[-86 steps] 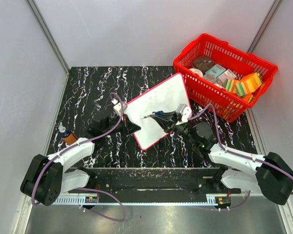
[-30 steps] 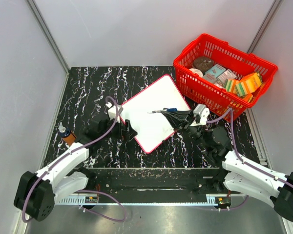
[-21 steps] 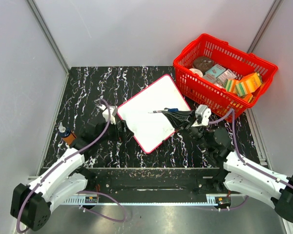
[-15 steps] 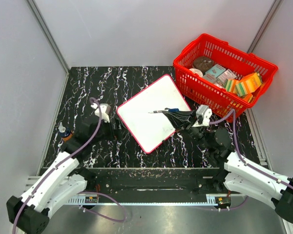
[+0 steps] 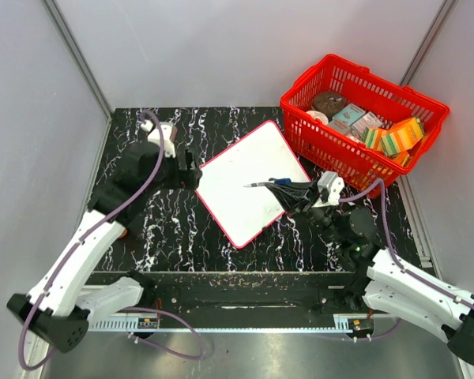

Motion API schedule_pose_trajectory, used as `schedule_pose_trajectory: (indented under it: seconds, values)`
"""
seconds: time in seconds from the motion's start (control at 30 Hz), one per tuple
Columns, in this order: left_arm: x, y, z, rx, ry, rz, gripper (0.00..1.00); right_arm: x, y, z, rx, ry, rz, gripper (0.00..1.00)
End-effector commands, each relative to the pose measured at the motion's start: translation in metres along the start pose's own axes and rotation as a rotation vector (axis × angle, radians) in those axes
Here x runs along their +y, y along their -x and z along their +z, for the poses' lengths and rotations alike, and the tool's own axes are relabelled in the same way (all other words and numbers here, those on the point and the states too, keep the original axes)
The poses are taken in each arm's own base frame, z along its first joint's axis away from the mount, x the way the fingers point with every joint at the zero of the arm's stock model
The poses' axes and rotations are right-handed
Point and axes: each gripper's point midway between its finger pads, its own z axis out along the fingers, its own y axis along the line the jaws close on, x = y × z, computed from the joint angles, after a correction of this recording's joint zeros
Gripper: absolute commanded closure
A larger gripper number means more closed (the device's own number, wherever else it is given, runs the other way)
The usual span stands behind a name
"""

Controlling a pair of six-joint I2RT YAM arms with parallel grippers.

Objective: Write a sentence on the whiteboard
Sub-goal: Adjust the whiteboard at the center of the board.

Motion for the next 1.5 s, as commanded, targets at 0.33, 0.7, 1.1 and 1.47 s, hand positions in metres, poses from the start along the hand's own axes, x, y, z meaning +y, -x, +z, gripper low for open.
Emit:
schedule_pose_trajectory:
  seconds: [0.33, 0.7, 1.1, 1.47]
  values:
    - [-0.03, 0.076, 0.045, -0.006, -0.186, 0.294, 0.01, 0.0, 0.029, -0.016, -0.023, -0.012, -0.042, 1.0]
    - [-0.034, 0.082, 0.105, 0.169, -0.403, 0.219, 0.01, -0.002, 0.026, -0.025, 0.005, -0.024, -0.059, 1.0]
    - [-0.039, 0.048, 0.161, 0.406, -0.669, 0.099, 0.01, -0.002, 0.019, -0.028, 0.032, -0.02, -0.057, 1.0]
    - [-0.067, 0.016, 0.193, 0.509, -0.696, 0.172, 0.08, -0.005, 0.014, -0.033, 0.046, -0.042, -0.062, 1.0]
